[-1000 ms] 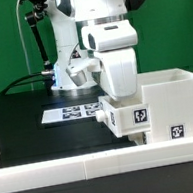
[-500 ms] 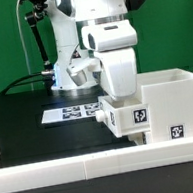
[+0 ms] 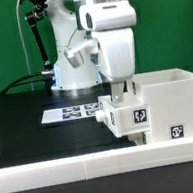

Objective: Assemble drawer

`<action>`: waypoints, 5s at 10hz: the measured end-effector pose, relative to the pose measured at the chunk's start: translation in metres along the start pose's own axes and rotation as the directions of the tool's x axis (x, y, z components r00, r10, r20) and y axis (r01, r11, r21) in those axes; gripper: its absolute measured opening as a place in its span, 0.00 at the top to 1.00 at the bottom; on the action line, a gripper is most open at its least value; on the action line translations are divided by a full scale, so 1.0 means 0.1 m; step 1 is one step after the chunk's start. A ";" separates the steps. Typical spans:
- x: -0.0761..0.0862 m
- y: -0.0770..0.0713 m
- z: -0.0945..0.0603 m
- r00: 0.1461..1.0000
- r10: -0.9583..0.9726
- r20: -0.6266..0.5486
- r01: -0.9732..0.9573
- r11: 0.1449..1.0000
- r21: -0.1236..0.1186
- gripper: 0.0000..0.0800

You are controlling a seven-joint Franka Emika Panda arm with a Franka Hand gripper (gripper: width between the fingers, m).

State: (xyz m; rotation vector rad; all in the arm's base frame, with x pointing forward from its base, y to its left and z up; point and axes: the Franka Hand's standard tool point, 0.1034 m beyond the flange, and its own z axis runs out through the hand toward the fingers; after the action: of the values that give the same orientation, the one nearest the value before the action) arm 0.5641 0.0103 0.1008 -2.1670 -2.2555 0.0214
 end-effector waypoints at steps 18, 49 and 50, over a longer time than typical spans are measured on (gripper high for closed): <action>-0.15 0.33 0.30 0.961 0.022 -0.275 -0.010 0.999 0.044 0.19; -0.04 0.48 0.28 0.981 -0.103 -0.168 0.094 0.994 -0.058 0.19; -0.04 0.50 0.22 0.982 -0.089 -0.165 0.079 0.995 -0.066 0.19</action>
Offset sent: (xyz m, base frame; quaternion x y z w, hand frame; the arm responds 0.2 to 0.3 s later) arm 0.0000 0.0000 0.0000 0.0000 0.0000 0.0000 1.0000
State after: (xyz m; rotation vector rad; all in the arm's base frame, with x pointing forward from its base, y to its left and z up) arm 0.6138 0.0083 0.0776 -2.0121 -2.2771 -0.2232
